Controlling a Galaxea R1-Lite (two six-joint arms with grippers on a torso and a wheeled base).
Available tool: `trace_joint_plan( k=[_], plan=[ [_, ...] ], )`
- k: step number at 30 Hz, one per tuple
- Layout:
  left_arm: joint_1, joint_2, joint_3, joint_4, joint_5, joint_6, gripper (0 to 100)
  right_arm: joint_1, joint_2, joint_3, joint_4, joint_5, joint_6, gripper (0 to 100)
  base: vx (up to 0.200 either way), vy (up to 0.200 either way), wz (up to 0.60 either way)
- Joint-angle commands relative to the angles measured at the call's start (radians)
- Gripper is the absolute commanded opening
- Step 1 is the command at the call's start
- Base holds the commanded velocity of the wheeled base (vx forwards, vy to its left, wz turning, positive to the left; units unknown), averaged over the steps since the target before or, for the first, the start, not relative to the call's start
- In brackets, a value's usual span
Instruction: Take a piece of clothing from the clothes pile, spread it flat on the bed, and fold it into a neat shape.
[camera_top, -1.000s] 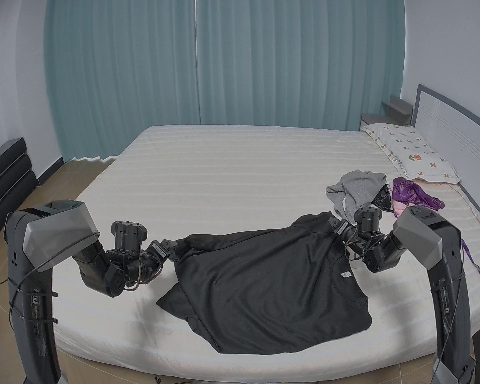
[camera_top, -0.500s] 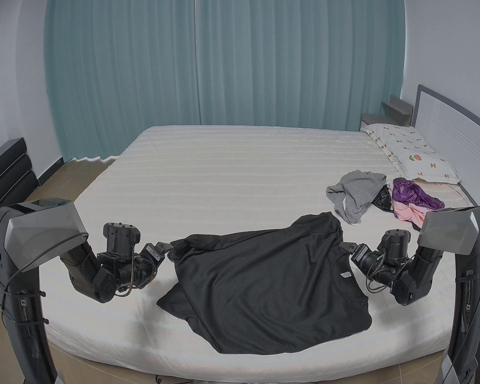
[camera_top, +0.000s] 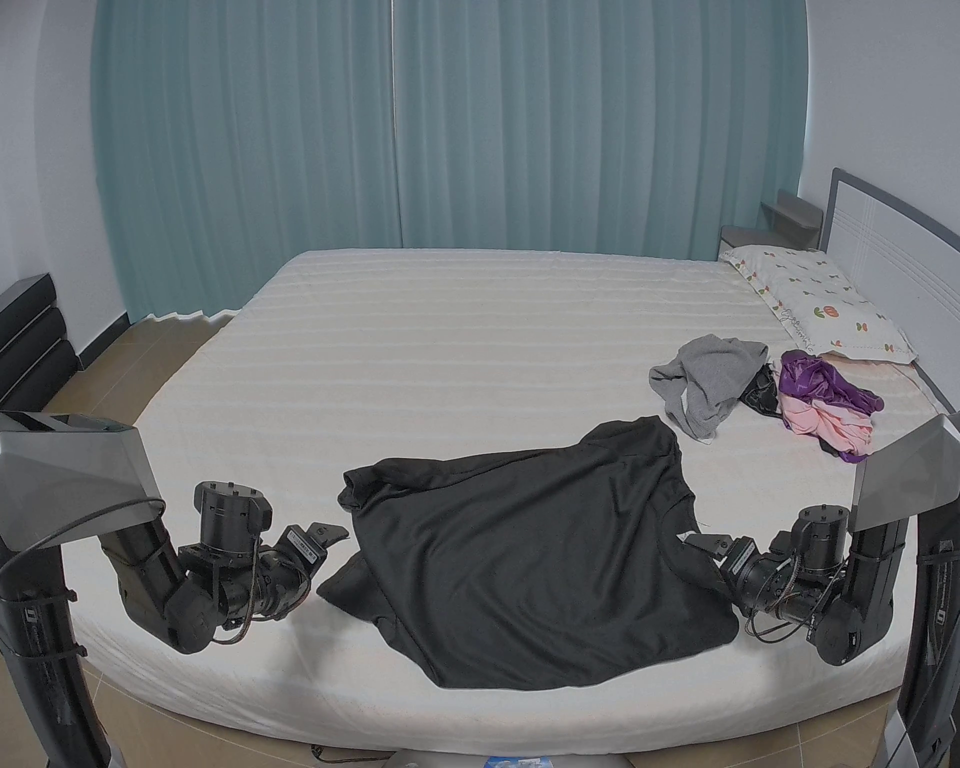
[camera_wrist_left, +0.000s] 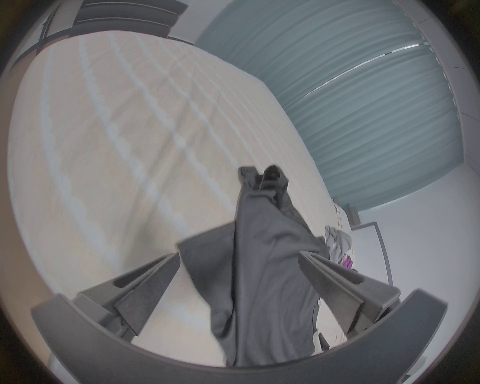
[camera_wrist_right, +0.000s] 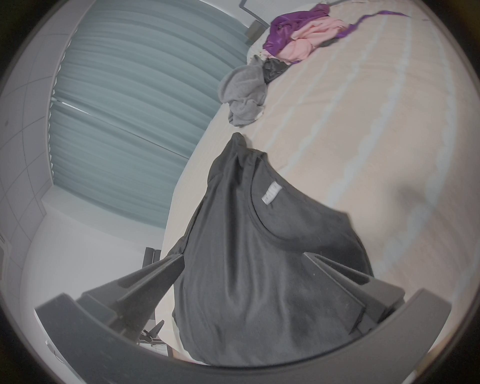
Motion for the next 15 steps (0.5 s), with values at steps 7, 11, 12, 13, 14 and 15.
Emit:
trace_joint_plan(
  k=[7,11,12,13,14,15],
  plan=[
    [-0.009,-0.005,0.037,-0.007,-0.035,-0.002,100,0.0,0.009,0.013,-0.015,0.011,0.013,100,-0.029,0.0,0.0],
    [-0.011,-0.005,0.037,-0.007,-0.037,-0.003,100,0.002,0.012,0.015,-0.015,0.011,0.013,100,0.0,0.0,0.0],
    [-0.014,-0.005,0.037,-0.007,-0.037,-0.003,100,0.002,0.012,0.015,-0.015,0.011,0.013,100,0.0,0.0,0.0],
    [-0.015,-0.005,0.037,-0.007,-0.035,-0.003,100,0.002,0.012,0.015,-0.015,0.011,0.012,100,0.0,0.0,0.0],
    [-0.015,-0.005,0.037,-0.007,-0.035,-0.003,100,0.002,0.012,0.015,-0.015,0.011,0.012,100,0.0,-0.2,0.0],
    [-0.02,-0.005,0.037,-0.005,-0.035,-0.002,100,0.002,0.012,0.015,-0.015,0.011,0.012,100,0.0,-0.2,0.0]
  ],
)
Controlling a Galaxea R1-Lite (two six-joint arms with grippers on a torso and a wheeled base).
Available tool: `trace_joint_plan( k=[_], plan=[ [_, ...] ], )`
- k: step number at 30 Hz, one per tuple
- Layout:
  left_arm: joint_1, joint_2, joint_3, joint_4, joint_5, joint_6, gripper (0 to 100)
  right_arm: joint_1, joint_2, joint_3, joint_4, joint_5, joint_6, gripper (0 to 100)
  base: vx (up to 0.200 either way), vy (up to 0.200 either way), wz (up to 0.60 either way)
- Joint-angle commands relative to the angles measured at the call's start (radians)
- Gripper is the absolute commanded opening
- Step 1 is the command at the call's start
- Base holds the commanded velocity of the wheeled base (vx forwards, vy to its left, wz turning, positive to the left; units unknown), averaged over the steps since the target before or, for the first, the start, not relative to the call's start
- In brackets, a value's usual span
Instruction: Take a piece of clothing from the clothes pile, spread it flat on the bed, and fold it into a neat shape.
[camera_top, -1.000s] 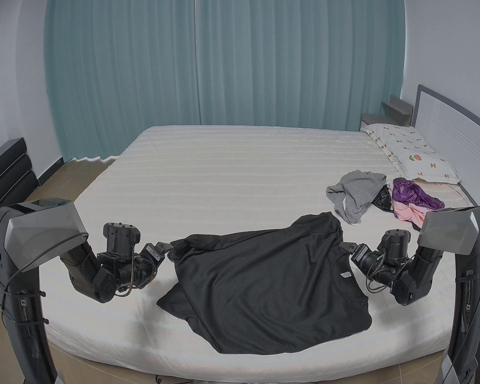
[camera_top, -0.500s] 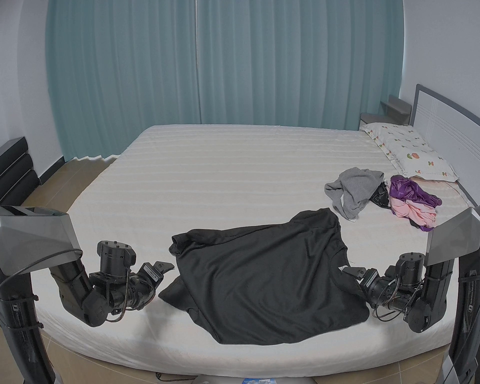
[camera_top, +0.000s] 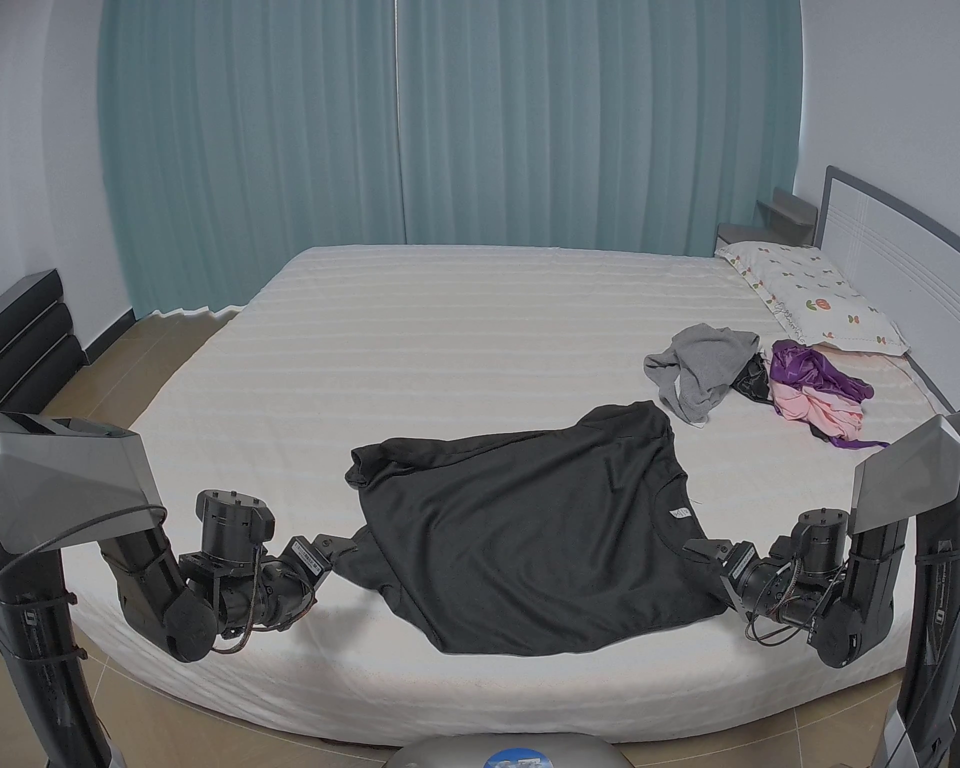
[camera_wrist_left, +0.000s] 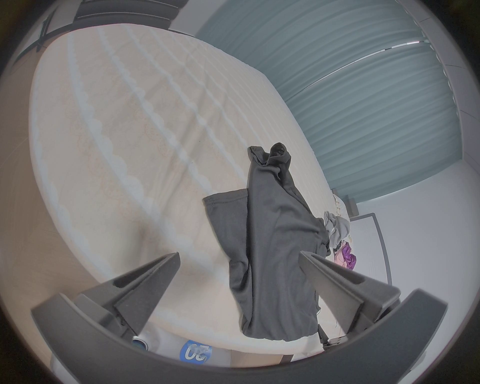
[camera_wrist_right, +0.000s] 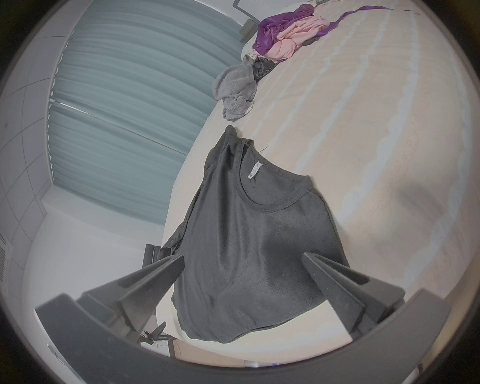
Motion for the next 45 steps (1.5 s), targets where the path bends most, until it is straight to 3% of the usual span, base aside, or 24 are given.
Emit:
trace_joint_plan(
  k=[1,7,16,23,35,45],
  plan=[
    [-0.01,0.001,0.0,0.0,0.001,0.001,100,0.001,0.004,0.0,-0.015,0.0,-0.001,100,0.0,-0.2,0.0],
    [-0.013,0.001,-0.007,0.0,0.013,-0.008,100,0.001,0.006,-0.003,-0.015,0.0,-0.001,100,0.0,-0.2,0.0],
    [-0.022,0.034,-0.02,-0.006,0.079,0.005,100,0.009,0.009,-0.001,-0.015,-0.004,-0.007,100,0.0,0.0,0.0],
    [-0.034,0.113,-0.067,-0.016,0.188,0.091,100,0.009,0.01,-0.003,-0.015,-0.006,-0.007,100,0.0,0.0,0.0],
    [-0.025,0.173,-0.146,-0.01,0.263,0.119,100,0.018,0.021,-0.006,-0.015,-0.011,-0.009,100,0.0,0.0,0.0],
    [-0.007,0.276,-0.23,-0.016,0.371,0.223,100,0.02,0.021,-0.011,-0.015,-0.011,-0.009,100,0.0,0.0,0.0]
  ],
)
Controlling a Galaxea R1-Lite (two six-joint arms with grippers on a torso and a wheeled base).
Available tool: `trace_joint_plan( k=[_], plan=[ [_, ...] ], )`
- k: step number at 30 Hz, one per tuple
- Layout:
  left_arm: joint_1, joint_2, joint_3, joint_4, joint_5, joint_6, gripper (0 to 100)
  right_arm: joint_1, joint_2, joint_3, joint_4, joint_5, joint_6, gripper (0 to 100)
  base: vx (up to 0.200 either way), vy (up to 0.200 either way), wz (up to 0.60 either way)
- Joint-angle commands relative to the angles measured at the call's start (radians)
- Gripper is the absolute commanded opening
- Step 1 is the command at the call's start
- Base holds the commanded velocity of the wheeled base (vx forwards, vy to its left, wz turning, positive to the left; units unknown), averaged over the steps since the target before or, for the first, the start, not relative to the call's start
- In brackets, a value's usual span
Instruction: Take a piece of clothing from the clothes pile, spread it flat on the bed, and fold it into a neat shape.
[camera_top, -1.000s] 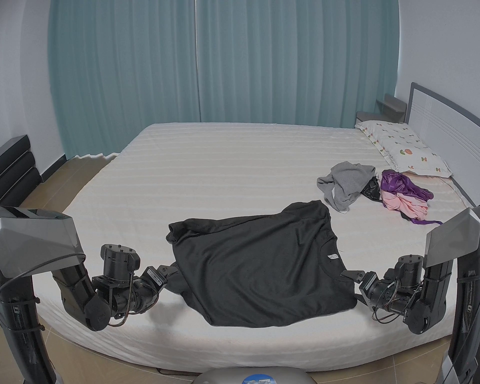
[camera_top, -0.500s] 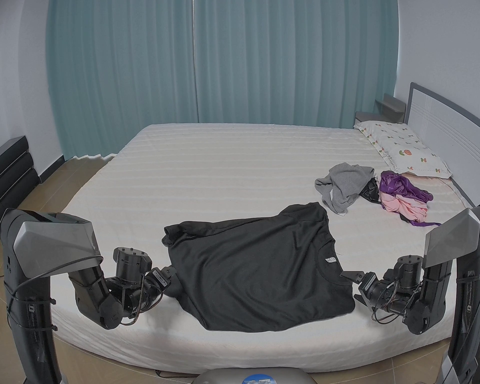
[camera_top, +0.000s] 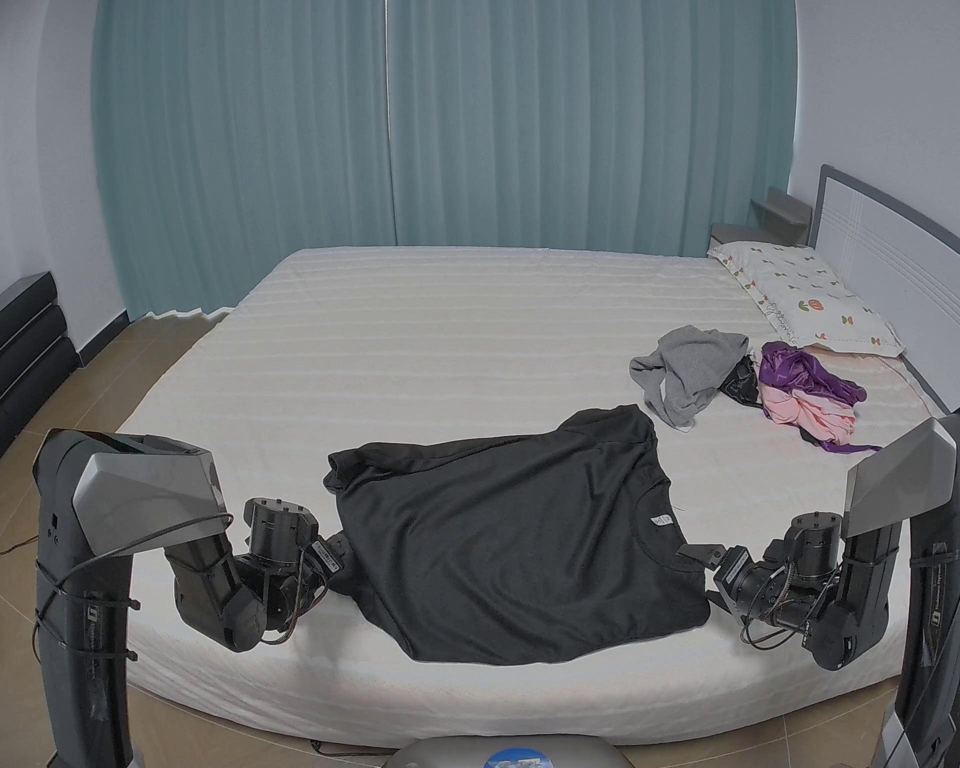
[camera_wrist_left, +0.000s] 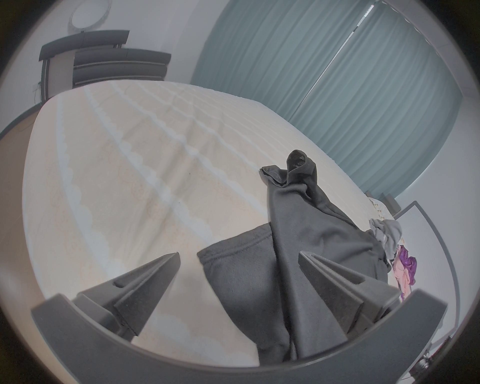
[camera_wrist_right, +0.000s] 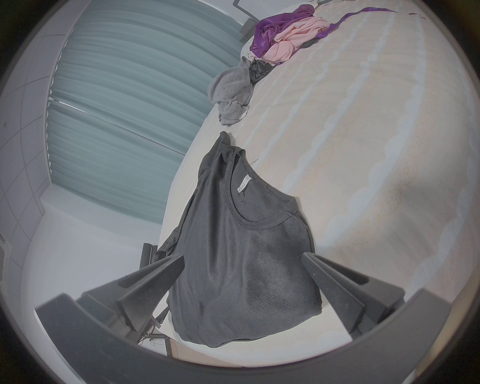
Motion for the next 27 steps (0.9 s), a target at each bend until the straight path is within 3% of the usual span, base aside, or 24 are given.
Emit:
trace_joint_plan(
  k=[1,8,9,19,27],
  plan=[
    [0.011,0.056,-0.041,-0.001,0.018,0.017,100,0.001,0.003,-0.003,-0.015,0.001,0.0,100,0.0,0.0,0.0],
    [0.011,0.073,-0.066,-0.001,0.019,0.043,100,0.003,0.003,-0.004,-0.015,0.001,0.0,100,0.0,0.0,0.0],
    [0.011,0.074,-0.064,-0.003,0.021,0.045,0,0.003,0.003,-0.004,-0.015,0.001,0.0,100,0.0,0.0,0.0],
    [0.007,0.068,-0.018,-0.009,0.032,0.046,0,0.003,0.004,0.001,-0.015,-0.001,-0.031,100,0.0,0.0,0.0],
    [0.011,0.033,0.156,-0.145,0.061,0.045,0,0.003,0.031,0.028,-0.015,-0.016,-0.16,100,0.0,0.0,0.0]
  ],
)
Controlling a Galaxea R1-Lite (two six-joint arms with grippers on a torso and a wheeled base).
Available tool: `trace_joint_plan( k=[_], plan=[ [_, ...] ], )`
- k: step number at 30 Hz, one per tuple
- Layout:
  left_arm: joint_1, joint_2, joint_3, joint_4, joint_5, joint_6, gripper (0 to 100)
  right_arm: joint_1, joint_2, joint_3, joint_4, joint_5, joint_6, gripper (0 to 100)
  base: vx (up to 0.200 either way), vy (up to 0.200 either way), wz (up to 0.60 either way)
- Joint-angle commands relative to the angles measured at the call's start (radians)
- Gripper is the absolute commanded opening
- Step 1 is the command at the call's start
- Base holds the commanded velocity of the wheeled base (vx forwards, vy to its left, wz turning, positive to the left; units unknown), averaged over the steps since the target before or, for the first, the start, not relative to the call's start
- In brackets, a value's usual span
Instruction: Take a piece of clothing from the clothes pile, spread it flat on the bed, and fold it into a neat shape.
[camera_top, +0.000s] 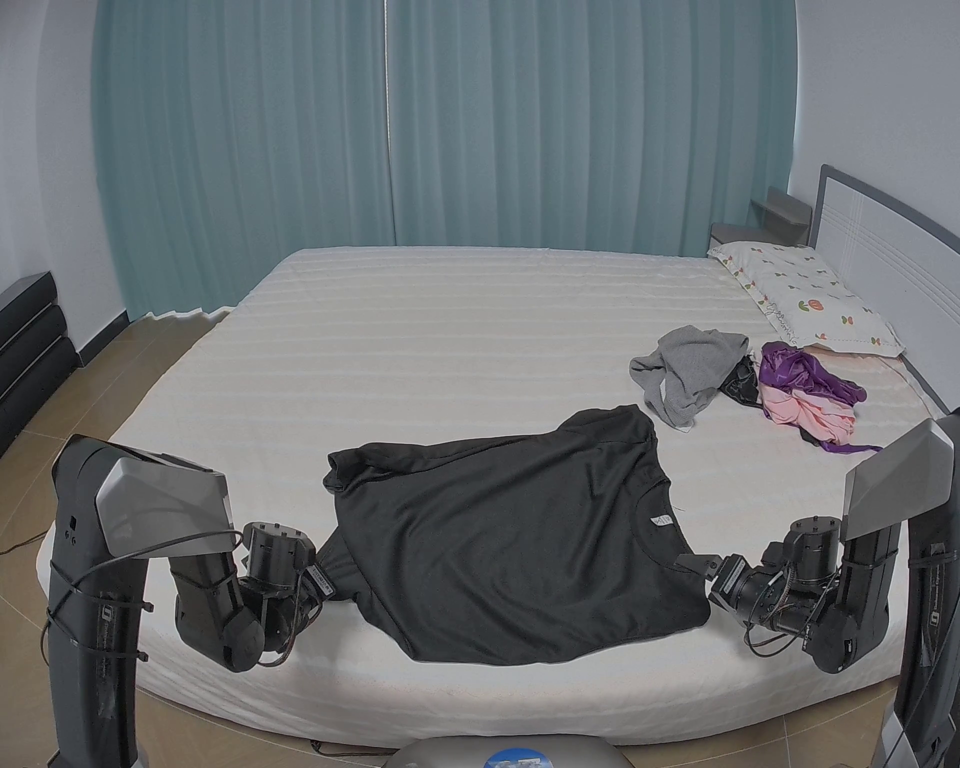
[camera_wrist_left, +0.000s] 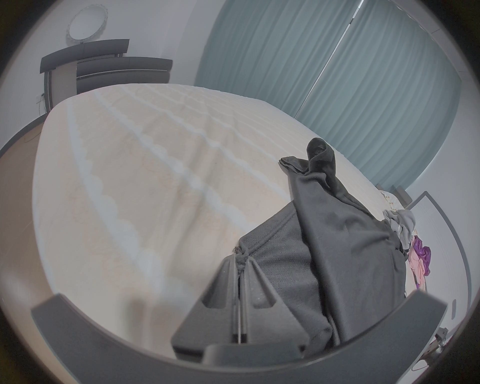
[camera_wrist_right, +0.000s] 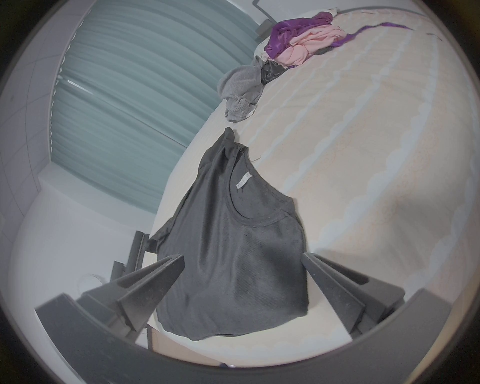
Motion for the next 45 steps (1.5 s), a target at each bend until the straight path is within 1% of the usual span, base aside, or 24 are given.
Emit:
trace_joint_plan(
  k=[1,2,4,13,14,16,23,28,31,32,38,41,45],
  plan=[
    [0.005,-0.037,0.097,-0.062,0.011,0.001,0,0.0,0.026,0.015,-0.014,-0.01,-0.05,100,0.0,0.0,0.0],
    [0.003,-0.063,0.153,-0.094,0.009,0.001,0,0.0,0.04,0.014,-0.014,-0.016,-0.067,100,0.0,0.0,0.0],
    [0.003,-0.097,0.209,-0.12,0.007,-0.002,0,0.0,0.046,0.014,-0.014,-0.024,-0.073,100,0.0,0.0,0.0],
    [0.008,-0.127,0.381,-0.168,0.003,-0.013,0,0.002,0.052,0.012,-0.014,-0.022,-0.075,100,0.0,0.0,0.0],
    [0.008,-0.127,0.381,-0.168,0.003,-0.013,0,0.002,0.052,0.012,-0.014,-0.022,-0.075,100,0.0,0.0,0.0],
    [0.014,-0.13,0.441,-0.186,0.0,-0.015,0,0.007,0.06,0.001,-0.014,-0.022,-0.076,100,0.0,0.0,0.0],
    [0.022,-0.134,0.501,-0.28,0.0,-0.004,0,0.022,0.068,-0.023,-0.014,-0.02,-0.088,100,0.0,0.0,0.0],
    [0.025,-0.137,0.538,-0.287,-0.002,0.019,0,0.036,0.083,-0.037,-0.013,-0.02,-0.102,100,0.0,0.0,0.0],
    [0.026,-0.134,0.533,-0.287,-0.002,0.019,0,0.037,0.083,-0.039,-0.013,-0.017,-0.118,100,0.0,0.0,0.0],
    [0.026,-0.134,0.533,-0.287,-0.002,0.019,0,0.037,0.083,-0.04,-0.013,-0.017,-0.118,0,0.0,0.0,0.0],
    [0.032,-0.126,0.522,-0.289,-0.002,0.012,0,0.03,0.069,-0.063,-0.013,-0.011,-0.124,0,0.0,0.0,0.0],
    [0.049,-0.124,0.512,-0.301,-0.002,0.008,0,0.01,0.034,-0.137,-0.001,-0.01,-0.124,0,0.0,0.0,0.0],
    [0.054,-0.124,0.507,-0.318,-0.002,0.005,0,0.008,0.026,-0.258,0.07,-0.019,-0.122,0,0.0,0.0,0.0]
  ],
)
